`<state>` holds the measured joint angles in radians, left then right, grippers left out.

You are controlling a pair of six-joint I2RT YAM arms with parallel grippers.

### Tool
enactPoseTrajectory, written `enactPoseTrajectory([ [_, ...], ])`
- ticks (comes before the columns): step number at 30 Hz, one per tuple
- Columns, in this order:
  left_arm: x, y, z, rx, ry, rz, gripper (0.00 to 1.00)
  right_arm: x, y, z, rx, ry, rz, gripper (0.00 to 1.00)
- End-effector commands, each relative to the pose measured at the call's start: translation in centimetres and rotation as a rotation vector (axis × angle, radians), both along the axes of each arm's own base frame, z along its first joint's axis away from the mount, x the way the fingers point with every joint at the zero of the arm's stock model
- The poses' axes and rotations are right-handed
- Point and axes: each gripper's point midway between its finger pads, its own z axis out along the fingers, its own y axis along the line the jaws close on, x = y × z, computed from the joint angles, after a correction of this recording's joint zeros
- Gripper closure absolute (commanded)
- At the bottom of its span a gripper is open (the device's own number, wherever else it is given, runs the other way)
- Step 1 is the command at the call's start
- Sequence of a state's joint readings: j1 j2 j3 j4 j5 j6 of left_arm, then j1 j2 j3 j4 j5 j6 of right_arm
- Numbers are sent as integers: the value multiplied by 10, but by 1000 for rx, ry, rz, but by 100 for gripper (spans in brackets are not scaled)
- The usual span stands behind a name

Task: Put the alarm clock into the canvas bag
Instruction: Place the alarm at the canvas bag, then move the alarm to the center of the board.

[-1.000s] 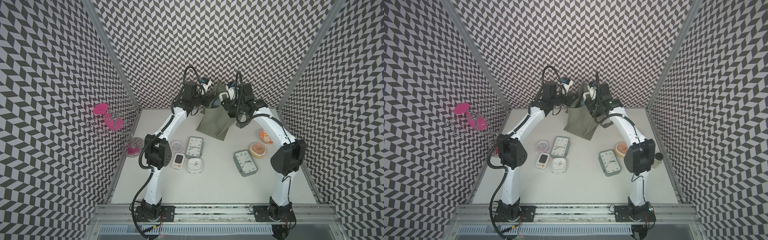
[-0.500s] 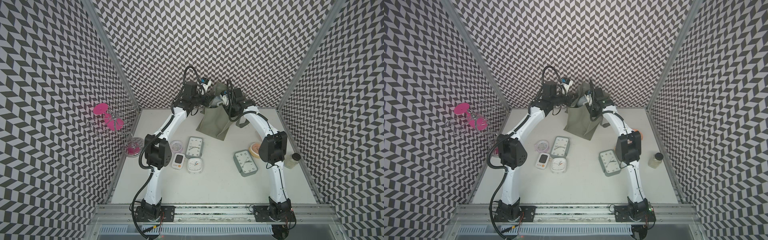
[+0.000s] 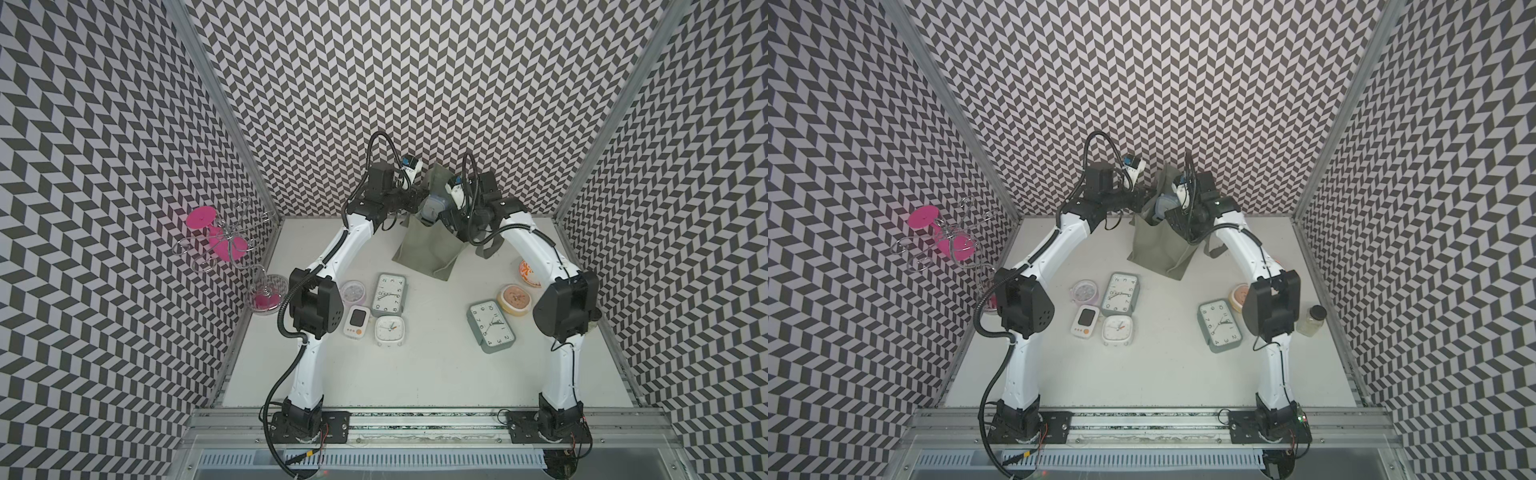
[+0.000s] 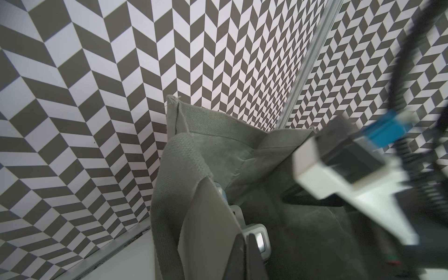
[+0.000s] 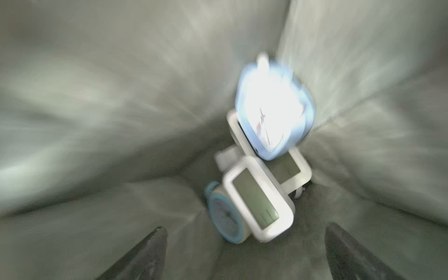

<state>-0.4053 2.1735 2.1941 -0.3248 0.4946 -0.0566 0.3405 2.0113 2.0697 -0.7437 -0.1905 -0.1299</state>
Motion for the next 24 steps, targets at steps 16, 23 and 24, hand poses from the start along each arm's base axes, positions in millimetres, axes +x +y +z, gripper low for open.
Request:
enactPoseTrajectory([
  [16, 19, 29, 18, -30, -46, 40, 100, -196, 25, 37, 242, -159, 244, 1],
  [23, 24, 39, 18, -22, -50, 61, 100, -233, 79, -54, 76, -44, 389, 1],
  [24, 23, 39, 18, -21, -52, 62, 100, -237, 88, -64, 72, -25, 415, 1],
])
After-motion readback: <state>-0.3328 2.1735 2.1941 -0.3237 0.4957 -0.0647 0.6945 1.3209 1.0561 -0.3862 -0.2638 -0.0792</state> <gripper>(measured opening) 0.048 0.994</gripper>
